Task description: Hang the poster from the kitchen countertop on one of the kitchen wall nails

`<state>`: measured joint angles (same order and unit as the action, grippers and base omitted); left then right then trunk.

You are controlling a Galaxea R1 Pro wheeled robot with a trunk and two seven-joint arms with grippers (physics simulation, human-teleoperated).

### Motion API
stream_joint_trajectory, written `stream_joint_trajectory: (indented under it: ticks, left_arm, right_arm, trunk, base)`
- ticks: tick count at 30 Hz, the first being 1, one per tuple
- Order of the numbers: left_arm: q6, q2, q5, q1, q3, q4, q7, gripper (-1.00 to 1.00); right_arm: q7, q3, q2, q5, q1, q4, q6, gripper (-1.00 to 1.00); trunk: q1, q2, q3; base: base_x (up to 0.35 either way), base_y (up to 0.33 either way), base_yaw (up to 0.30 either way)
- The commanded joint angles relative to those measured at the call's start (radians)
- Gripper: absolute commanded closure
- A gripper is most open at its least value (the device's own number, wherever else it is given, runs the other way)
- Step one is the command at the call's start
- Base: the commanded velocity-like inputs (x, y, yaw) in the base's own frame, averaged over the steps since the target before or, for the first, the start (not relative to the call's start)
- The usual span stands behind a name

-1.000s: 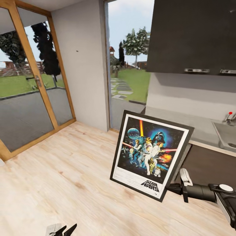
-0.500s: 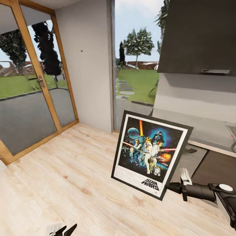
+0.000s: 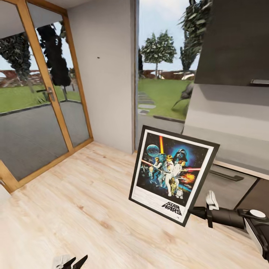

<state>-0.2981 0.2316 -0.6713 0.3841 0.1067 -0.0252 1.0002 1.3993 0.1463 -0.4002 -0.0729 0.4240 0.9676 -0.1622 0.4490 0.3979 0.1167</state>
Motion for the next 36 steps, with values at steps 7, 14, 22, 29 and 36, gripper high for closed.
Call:
stream_joint_trajectory:
  ticks: [7,14,22,29,36]
  left_arm:
    - [-0.006,0.0,-0.007,0.001,0.008,0.001,0.001,-1.0]
    - [-0.006,0.0,-0.007,0.001,0.008,0.001,0.001,-1.0]
    - [-0.006,0.0,-0.007,0.001,0.008,0.001,0.001,-1.0]
    - [-0.006,0.0,-0.007,0.001,0.008,0.001,0.001,-1.0]
    - [-0.006,0.0,-0.007,0.001,0.008,0.001,0.001,-1.0]
  right_arm:
    - [0.004,0.001,0.0,-0.002,0.001,0.002,-0.011,1.0]
    - [0.004,0.001,0.0,-0.001,0.001,0.033,-0.01,1.0]
    - [0.005,0.001,0.0,-0.001,0.001,0.047,-0.01,1.0]
    - [0.007,0.0,0.0,-0.003,0.001,0.049,-0.009,1.0]
    - [0.007,-0.001,0.0,-0.004,0.001,0.049,-0.007,1.0]
  trunk:
    - [0.001,0.002,0.002]
    - [0.001,0.002,0.002]
    - [0.001,0.002,0.002]
    - [0.001,0.002,0.002]
    - [0.001,0.002,0.002]
  base:
    - [0.2,0.3,0.0]
    - [0.205,0.3,0.0]
    - [0.207,0.3,0.0]
    - [0.208,0.3,0.0]
    - [0.208,0.3,0.0]
